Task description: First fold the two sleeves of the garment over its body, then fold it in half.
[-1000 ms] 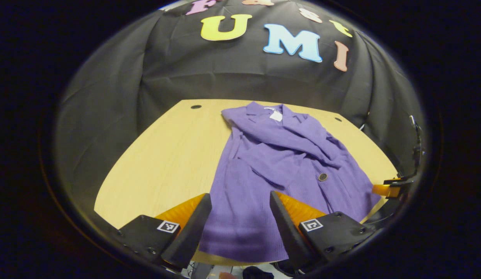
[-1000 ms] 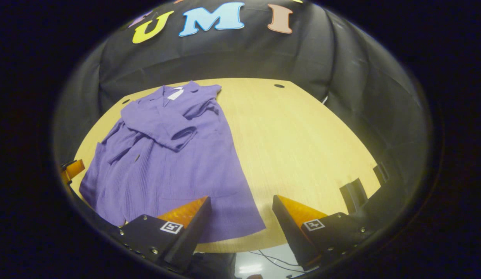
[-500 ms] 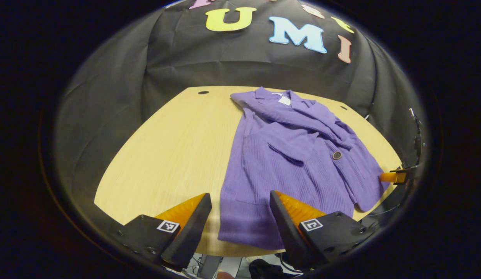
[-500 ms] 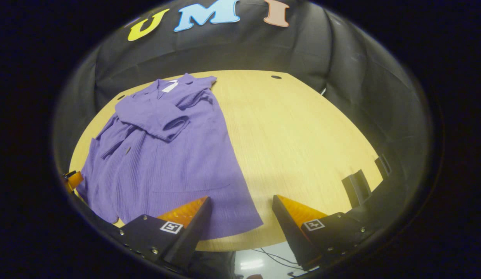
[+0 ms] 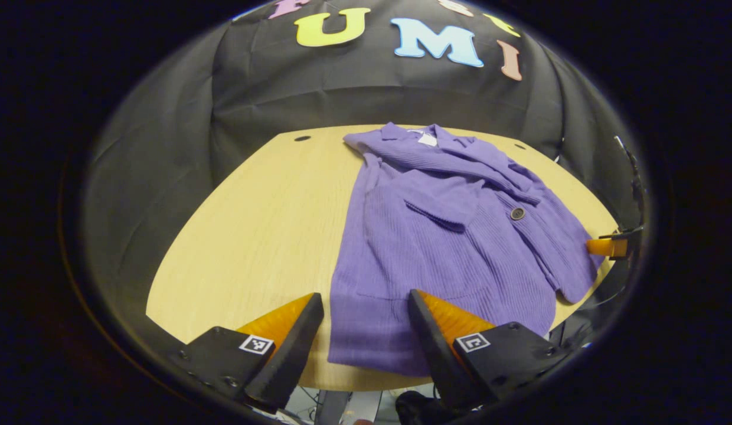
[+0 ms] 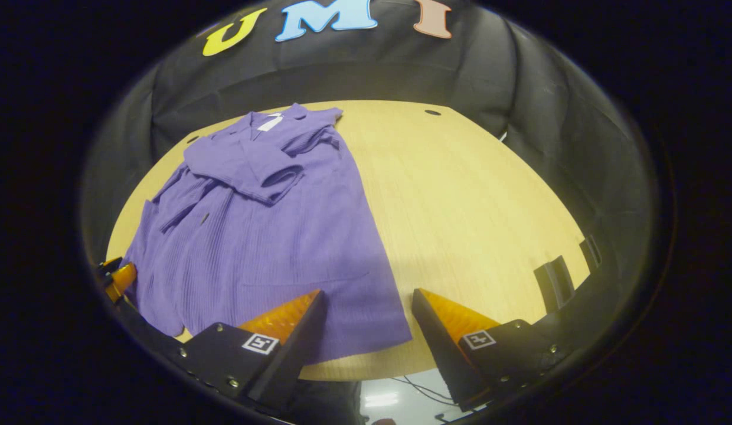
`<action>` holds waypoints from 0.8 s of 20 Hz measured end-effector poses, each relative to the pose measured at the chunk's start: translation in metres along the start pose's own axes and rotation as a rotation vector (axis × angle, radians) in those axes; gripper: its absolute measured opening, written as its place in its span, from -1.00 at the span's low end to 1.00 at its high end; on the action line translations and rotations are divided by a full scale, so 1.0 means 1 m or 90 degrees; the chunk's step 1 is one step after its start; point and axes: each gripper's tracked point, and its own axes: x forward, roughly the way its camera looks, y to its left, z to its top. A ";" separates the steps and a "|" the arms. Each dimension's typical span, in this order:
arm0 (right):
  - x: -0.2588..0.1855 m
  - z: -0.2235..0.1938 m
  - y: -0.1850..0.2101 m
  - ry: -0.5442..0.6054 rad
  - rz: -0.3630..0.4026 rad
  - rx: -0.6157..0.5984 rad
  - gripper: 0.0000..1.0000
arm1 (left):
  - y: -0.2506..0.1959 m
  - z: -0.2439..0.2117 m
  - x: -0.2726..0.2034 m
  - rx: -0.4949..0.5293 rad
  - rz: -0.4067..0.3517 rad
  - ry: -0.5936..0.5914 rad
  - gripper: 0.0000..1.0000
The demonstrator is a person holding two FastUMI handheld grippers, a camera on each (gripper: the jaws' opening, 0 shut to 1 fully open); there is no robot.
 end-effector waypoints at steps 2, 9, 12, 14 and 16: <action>0.001 -0.002 0.001 0.002 0.003 0.030 0.89 | -0.003 0.000 0.000 0.000 0.000 -0.001 0.87; -0.001 -0.003 0.014 0.009 0.001 0.010 0.52 | -0.025 0.001 0.001 0.000 -0.011 -0.005 -0.03; 0.000 -0.002 0.026 0.003 0.001 0.009 -0.17 | -0.033 0.000 0.004 -0.001 -0.012 -0.006 -0.29; 0.001 -0.001 0.035 0.002 0.006 -0.001 -0.21 | -0.029 0.004 0.007 -0.007 -0.013 0.005 -0.67; 0.000 -0.001 0.033 0.006 -0.004 0.002 -0.84 | -0.032 0.004 0.006 -0.030 -0.009 0.007 -0.83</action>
